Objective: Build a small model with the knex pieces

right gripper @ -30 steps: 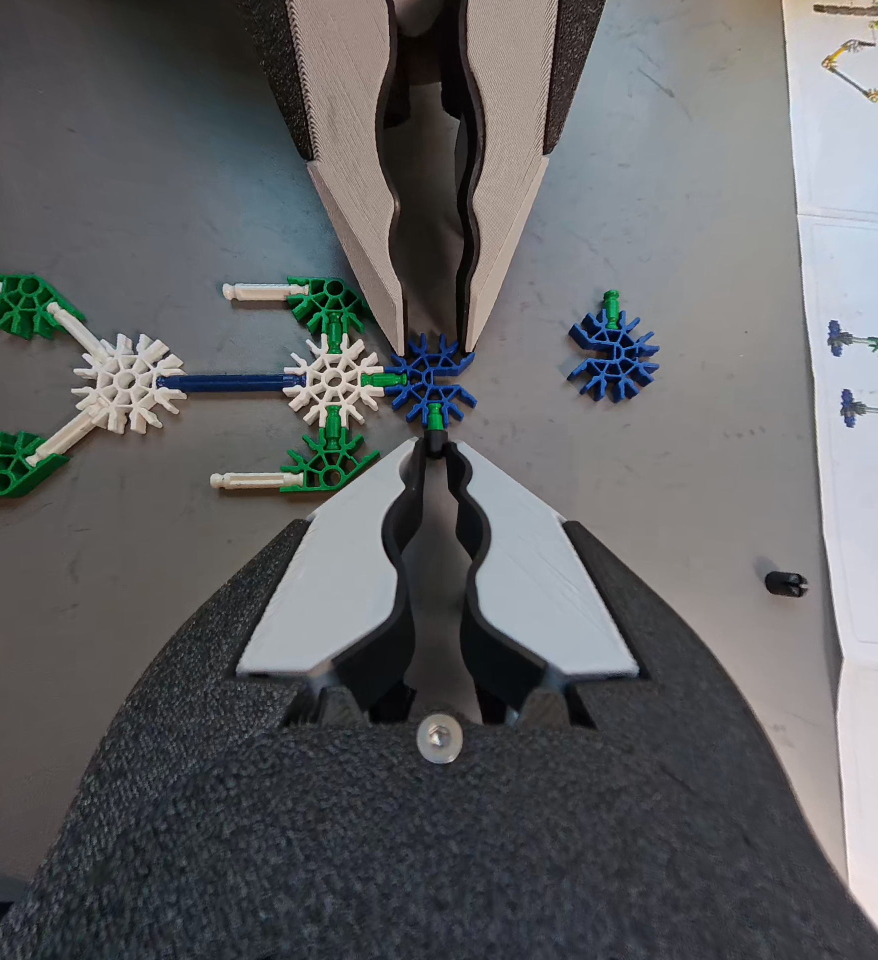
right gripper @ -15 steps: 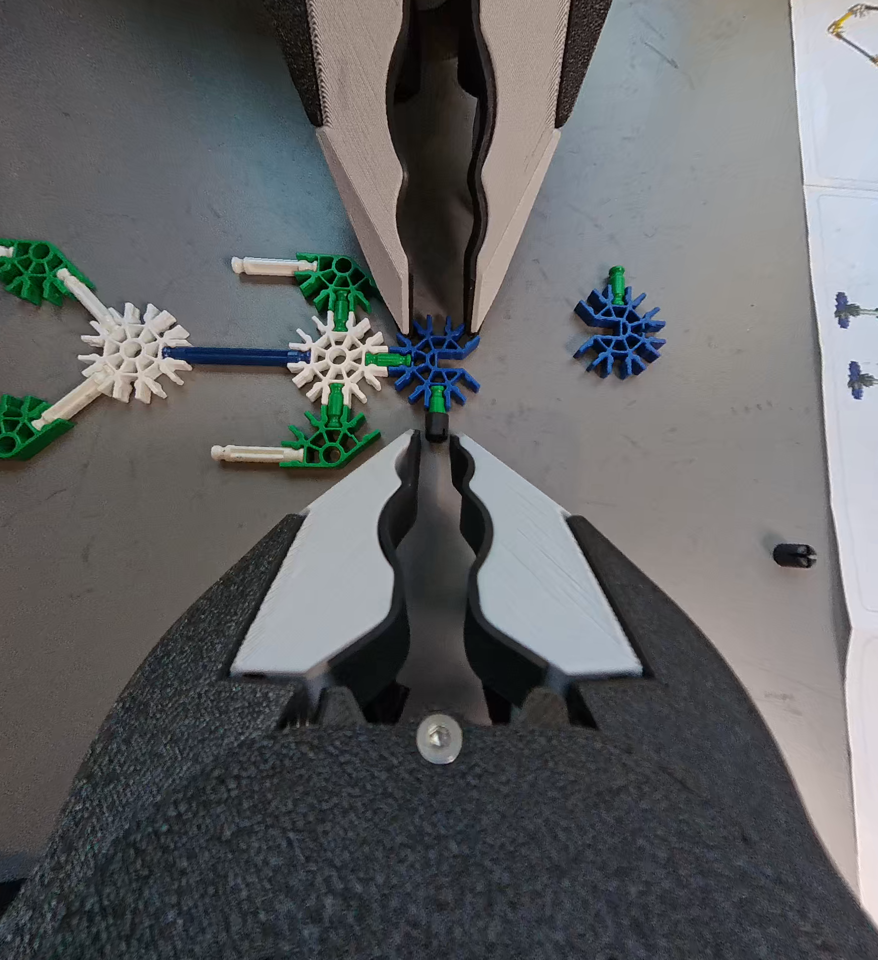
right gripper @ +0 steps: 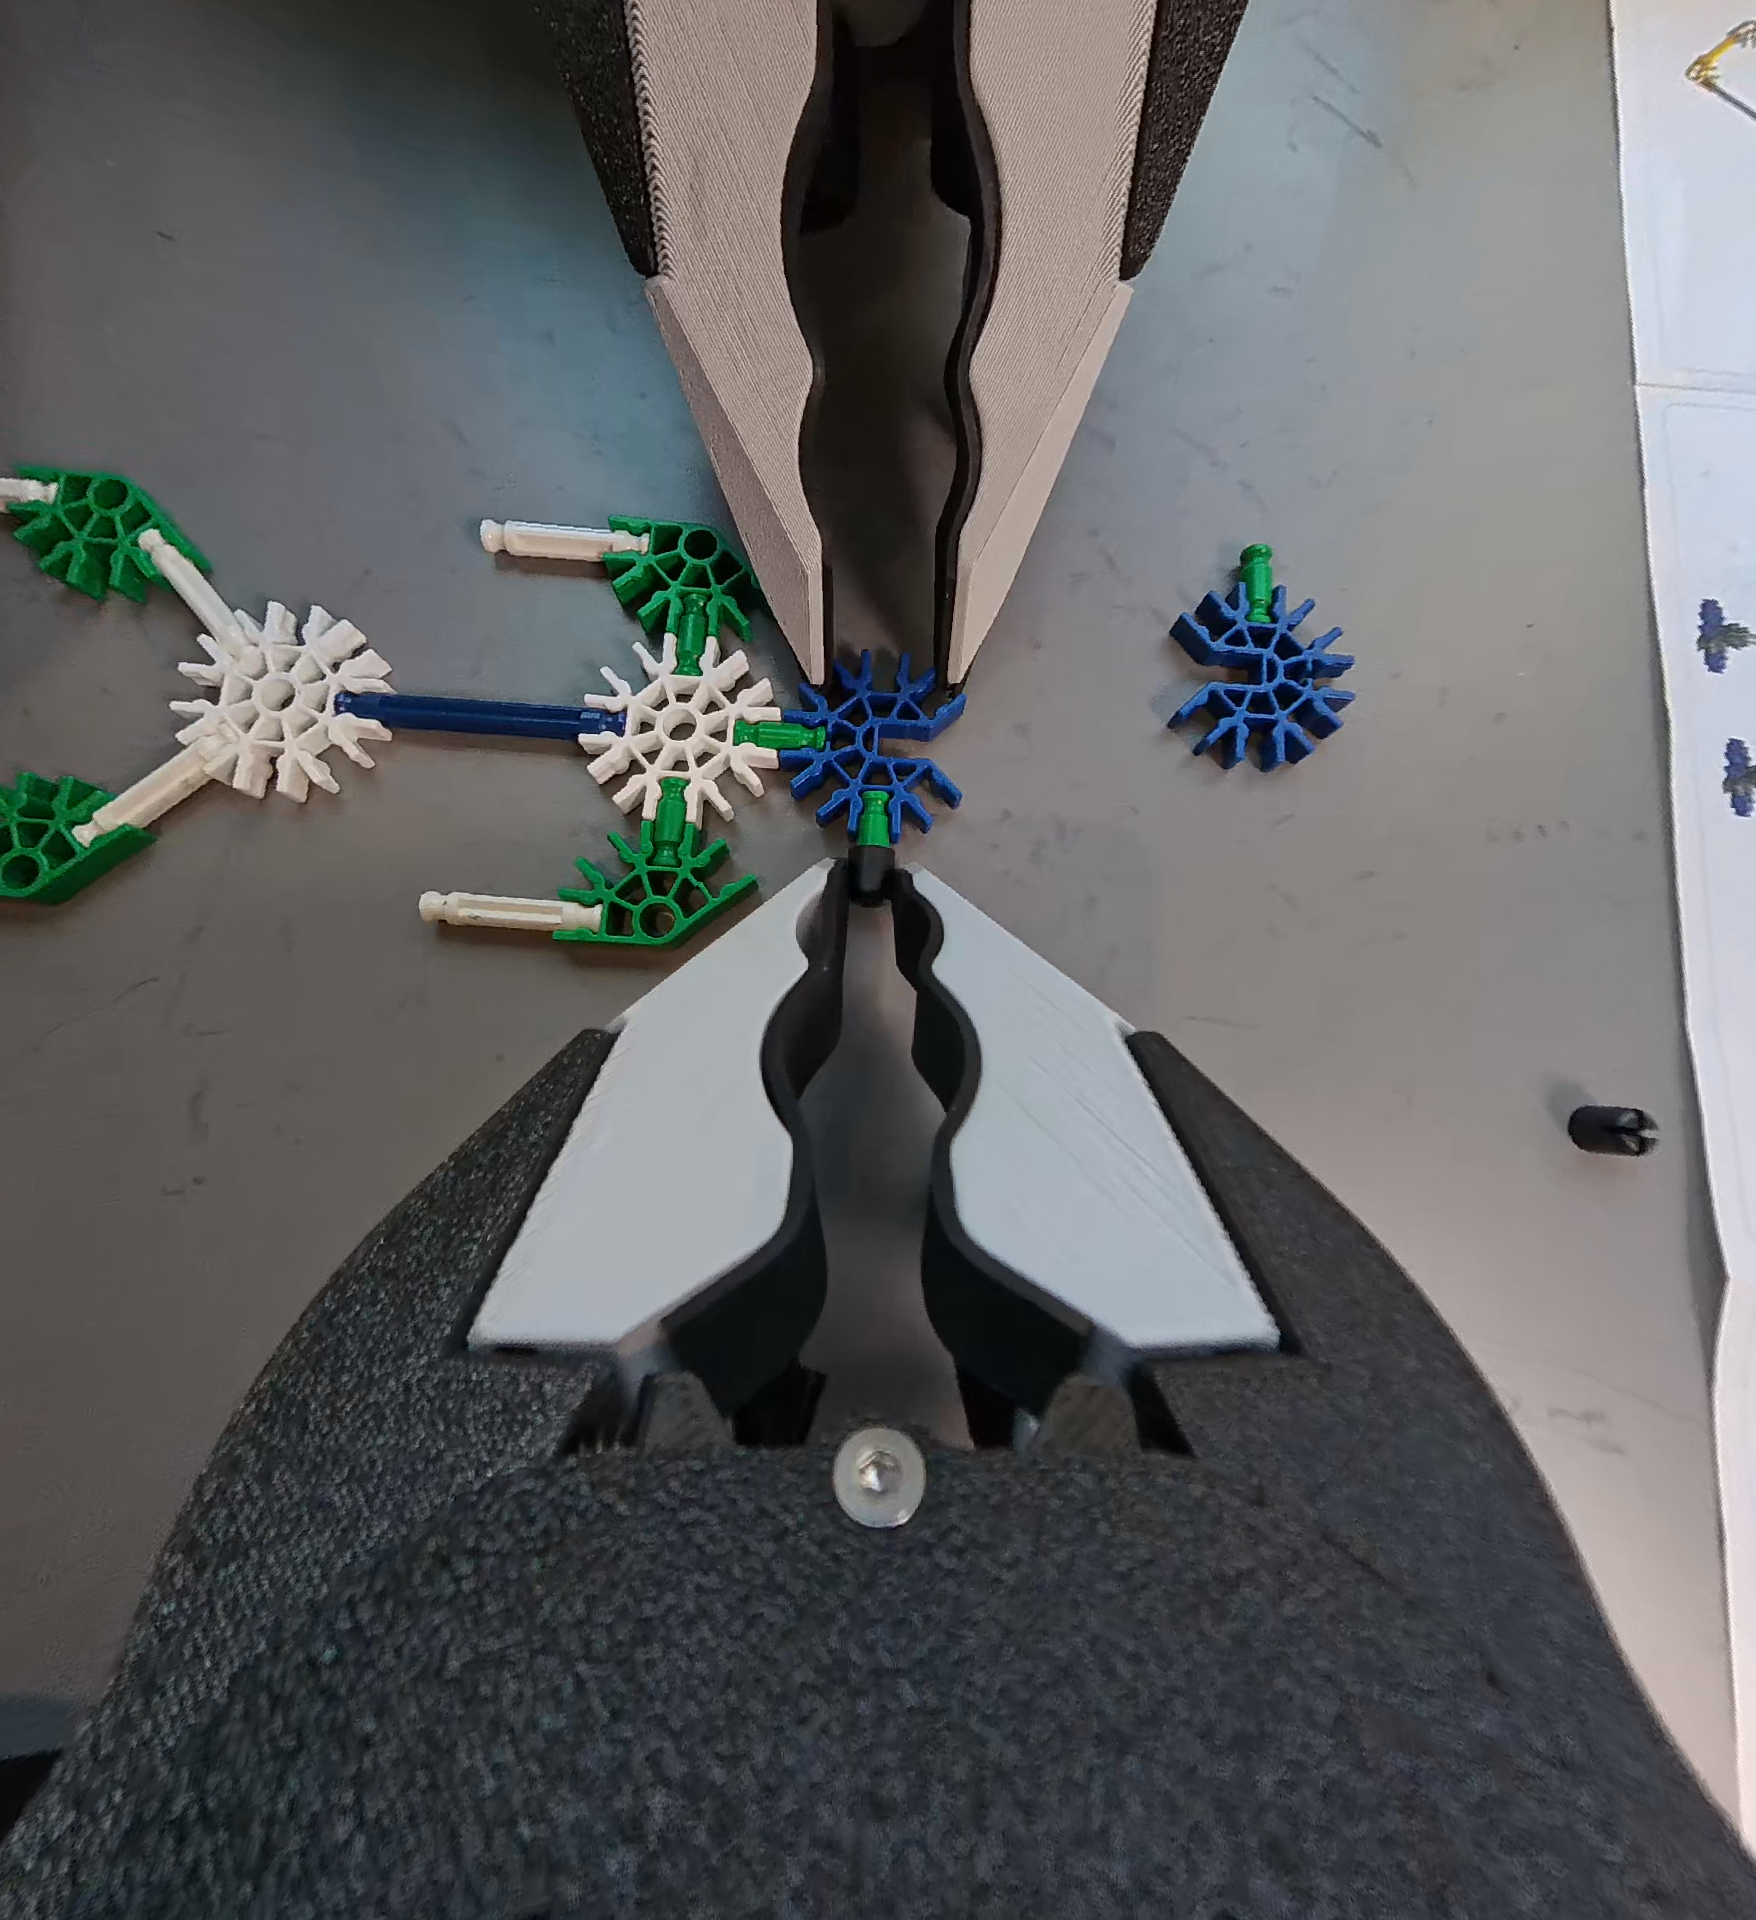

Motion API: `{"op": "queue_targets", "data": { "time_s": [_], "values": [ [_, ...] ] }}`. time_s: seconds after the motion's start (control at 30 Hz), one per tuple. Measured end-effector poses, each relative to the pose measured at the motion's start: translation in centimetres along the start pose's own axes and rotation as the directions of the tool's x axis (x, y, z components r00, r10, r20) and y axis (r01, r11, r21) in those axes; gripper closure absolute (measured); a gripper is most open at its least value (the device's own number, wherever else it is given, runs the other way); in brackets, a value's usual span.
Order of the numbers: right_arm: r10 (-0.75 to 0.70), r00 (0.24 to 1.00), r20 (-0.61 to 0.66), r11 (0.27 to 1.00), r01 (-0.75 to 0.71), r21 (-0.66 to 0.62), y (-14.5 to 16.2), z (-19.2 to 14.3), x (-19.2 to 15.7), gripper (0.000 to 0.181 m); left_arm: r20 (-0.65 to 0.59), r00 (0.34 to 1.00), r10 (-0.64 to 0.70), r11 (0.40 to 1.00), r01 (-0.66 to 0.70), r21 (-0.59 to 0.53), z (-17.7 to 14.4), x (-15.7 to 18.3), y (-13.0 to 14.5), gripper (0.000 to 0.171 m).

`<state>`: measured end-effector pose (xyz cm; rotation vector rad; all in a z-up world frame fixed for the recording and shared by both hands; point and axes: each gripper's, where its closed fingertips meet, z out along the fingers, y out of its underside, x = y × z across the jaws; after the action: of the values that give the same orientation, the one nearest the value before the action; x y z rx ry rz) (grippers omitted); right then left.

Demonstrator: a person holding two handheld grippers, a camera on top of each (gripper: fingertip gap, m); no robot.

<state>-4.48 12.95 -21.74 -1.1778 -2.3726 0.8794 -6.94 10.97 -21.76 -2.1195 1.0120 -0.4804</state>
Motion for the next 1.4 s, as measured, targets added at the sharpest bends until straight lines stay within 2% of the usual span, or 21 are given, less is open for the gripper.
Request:
{"op": "queue_targets", "data": {
  "time_s": [0.13,1.03,1.2,1.23,1.27,1.4],
  "values": [
    [0.032,0.999,-0.015,0.999,-0.032,-0.015,1.2,-0.9,0.6,0.175,0.018,0.999,-0.027,1.0,0.027,-0.005,-0.8,-0.7,0.7,0.153],
    [-0.014,0.999,-0.053,0.999,0.016,0.031,-0.8,0.7,0.7,0.177,0.044,0.999,-0.008,1.0,0.007,0.016,-0.1,-0.4,0.0,0.153],
    [-0.015,0.996,-0.084,1.0,0.018,0.025,-0.6,0.5,0.9,0.171,0.027,1.0,-0.001,1.0,0.001,0.01,-0.1,-0.6,0.0,0.153],
    [-0.01,0.997,-0.081,0.999,0.012,0.031,-0.7,0.4,0.8,0.158,0.029,1.0,-0.002,1.0,0.001,0.013,-0.1,-0.6,0.1,0.153],
    [0.008,0.998,-0.056,0.999,-0.006,0.042,-0.8,0.3,0.6,0.153,0.033,0.999,0.001,1.0,-0.001,0.016,-0.1,-0.6,0.1,0.152],
    [0.033,0.998,-0.052,0.998,-0.03,0.056,-0.5,-0.6,0.9,0.159,0.049,0.999,0.016,1.0,-0.017,0.019,-0.2,-0.6,0.2,0.151]
  ]
}}
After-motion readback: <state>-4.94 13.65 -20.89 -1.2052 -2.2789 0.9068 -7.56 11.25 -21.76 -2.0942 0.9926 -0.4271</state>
